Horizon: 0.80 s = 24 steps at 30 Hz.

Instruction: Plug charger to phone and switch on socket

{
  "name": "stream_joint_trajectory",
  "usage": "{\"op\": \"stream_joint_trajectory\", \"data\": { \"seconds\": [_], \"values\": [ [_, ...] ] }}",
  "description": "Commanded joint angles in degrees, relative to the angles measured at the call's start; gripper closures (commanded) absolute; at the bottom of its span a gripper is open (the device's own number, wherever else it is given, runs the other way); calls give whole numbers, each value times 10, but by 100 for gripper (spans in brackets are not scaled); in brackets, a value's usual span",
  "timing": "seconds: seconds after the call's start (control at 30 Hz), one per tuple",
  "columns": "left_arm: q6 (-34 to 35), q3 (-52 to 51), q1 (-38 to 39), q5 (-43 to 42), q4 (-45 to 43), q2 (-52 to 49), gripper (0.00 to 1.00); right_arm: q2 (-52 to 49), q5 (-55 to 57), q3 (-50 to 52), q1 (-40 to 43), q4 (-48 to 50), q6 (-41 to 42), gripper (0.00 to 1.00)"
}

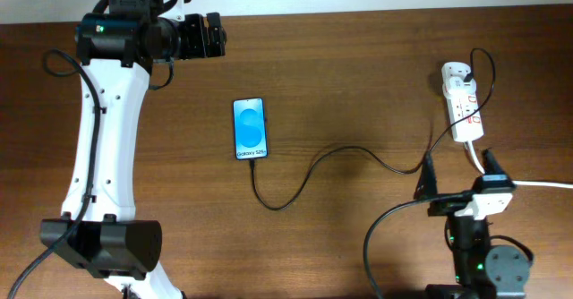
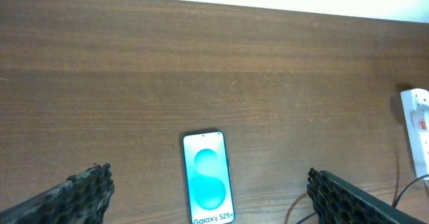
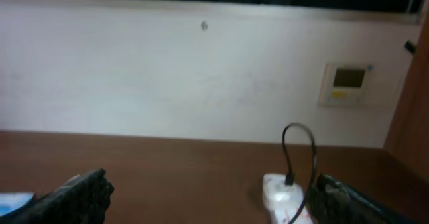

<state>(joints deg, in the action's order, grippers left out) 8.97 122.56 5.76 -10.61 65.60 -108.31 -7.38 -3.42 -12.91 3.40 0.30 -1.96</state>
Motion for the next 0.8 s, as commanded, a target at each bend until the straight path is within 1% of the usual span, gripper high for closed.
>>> {"op": "stream_joint_trajectory", "data": {
  "seconds": [0.0,0.13,0.23,0.33,0.47,0.77],
  "values": [
    [-9,2,-2,2,0,-1,1,38,7,39,-9,6,-2,2],
    [-9,2,-2,2,0,-1,1,72,-20,80,-9,6,-2,2],
    [-9,2,-2,2,0,-1,1,72,-54,106,-9,4,-2,2],
    [-9,2,-2,2,0,-1,1,72,-54,123,-9,4,-2,2],
    [-9,2,-2,2,0,-1,1,72,-49,126,-9,-42,-2,2],
    [-9,2,-2,2,0,-1,1,72,-50,126,-8,-40,-2,1]
  ]
}}
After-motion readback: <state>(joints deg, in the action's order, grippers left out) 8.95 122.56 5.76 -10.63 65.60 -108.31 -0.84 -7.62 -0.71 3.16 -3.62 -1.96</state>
